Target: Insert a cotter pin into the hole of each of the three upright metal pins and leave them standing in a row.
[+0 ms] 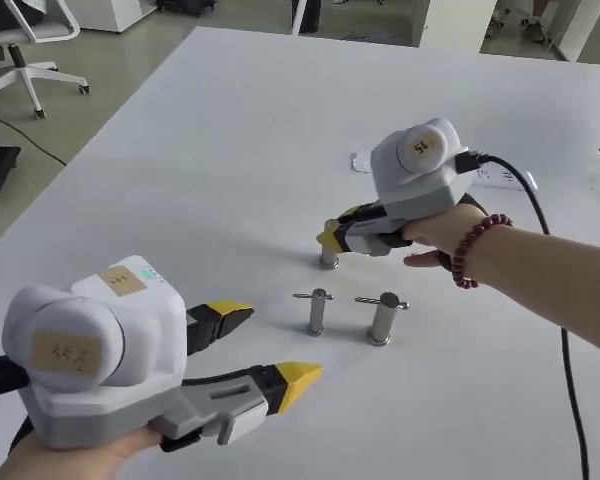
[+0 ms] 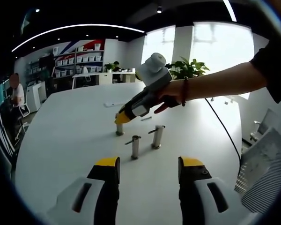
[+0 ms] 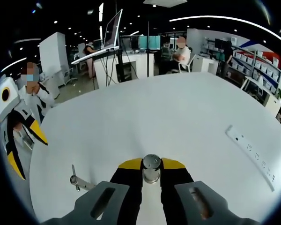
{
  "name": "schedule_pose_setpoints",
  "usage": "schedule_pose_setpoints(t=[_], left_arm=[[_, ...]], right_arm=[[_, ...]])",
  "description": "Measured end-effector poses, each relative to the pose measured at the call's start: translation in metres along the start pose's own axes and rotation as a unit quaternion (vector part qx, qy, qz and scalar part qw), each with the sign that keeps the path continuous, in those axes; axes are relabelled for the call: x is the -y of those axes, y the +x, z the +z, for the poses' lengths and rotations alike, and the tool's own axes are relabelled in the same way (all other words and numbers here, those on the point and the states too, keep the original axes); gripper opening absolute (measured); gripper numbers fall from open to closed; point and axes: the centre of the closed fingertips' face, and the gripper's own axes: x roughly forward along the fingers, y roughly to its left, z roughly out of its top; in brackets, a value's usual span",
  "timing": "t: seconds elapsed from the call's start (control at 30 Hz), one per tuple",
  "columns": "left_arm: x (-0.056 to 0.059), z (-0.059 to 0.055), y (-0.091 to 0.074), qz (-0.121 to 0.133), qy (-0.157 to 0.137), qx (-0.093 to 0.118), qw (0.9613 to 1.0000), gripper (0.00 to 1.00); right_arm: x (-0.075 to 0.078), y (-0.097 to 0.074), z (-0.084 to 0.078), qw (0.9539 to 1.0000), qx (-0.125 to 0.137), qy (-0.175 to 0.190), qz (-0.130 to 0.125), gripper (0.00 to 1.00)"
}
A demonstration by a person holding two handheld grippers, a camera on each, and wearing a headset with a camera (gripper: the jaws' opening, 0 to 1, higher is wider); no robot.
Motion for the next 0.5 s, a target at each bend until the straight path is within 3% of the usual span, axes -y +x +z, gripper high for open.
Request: schedule_pose_setpoints(t=[0.2,0.5], left_arm=[[0.006,0.004,0.001,-0.004,-0.002,0.006,1.0,0.46],[0.014,0.005,0.001,-0.004,0.006,0.003,1.0,0.46]], right_arm=[[0.005,-0.024,-0.017,0.9999,-0.008,0.001,-0.01,0.08],[0.0,-0.063,-0.039,0.9996,-0.014,0.007,-0.024,0.08]])
